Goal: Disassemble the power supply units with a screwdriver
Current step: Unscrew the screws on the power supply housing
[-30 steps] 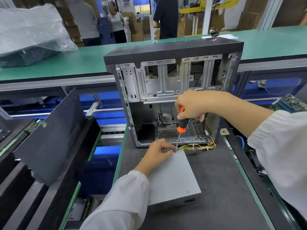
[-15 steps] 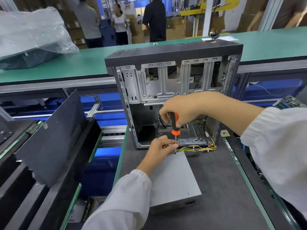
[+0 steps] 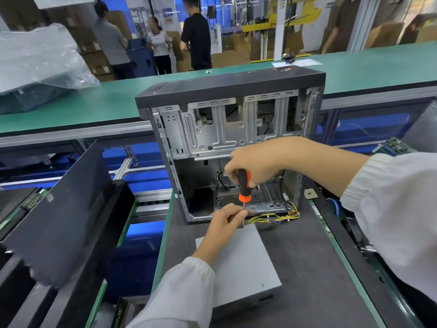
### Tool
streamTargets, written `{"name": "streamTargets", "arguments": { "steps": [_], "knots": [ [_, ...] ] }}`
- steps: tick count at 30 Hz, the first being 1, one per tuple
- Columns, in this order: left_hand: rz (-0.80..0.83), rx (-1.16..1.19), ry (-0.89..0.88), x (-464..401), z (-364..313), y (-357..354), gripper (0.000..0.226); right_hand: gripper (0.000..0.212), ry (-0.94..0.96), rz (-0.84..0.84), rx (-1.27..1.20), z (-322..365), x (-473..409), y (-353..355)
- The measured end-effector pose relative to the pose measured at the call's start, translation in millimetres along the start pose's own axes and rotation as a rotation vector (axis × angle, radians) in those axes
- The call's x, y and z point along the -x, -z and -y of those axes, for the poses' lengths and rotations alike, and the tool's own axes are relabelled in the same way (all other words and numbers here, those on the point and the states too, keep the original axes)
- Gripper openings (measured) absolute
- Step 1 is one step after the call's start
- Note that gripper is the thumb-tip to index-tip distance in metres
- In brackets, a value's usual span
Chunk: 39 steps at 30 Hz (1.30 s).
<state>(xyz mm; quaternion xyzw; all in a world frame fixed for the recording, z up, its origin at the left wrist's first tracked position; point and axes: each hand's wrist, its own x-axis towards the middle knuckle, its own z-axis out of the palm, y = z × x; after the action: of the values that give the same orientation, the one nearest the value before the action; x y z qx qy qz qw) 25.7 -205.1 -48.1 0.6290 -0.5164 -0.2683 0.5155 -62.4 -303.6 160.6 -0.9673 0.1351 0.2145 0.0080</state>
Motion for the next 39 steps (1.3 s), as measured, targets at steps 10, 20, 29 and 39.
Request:
{"name": "streamTargets", "arguments": {
  "steps": [10, 20, 29, 39],
  "knots": [
    [-0.008, 0.025, -0.014, 2, 2, -1, 0.021, 0.062, -0.242, -0.205, 0.033, 10, -4, -4],
    [0.01, 0.022, -0.027, 1, 3, -3, 0.022, 0.055, -0.163, -0.015, -0.182, 6, 0, 12],
    [0.036, 0.01, -0.013, -1, 8, -4, 0.021, 0.02, -0.11, 0.065, -0.179, 8, -4, 19],
    [0.049, 0.017, -0.015, -1, 9, -3, 0.021, 0.041, -0.273, 0.013, -0.029, 13, -11, 13]
  ]
}}
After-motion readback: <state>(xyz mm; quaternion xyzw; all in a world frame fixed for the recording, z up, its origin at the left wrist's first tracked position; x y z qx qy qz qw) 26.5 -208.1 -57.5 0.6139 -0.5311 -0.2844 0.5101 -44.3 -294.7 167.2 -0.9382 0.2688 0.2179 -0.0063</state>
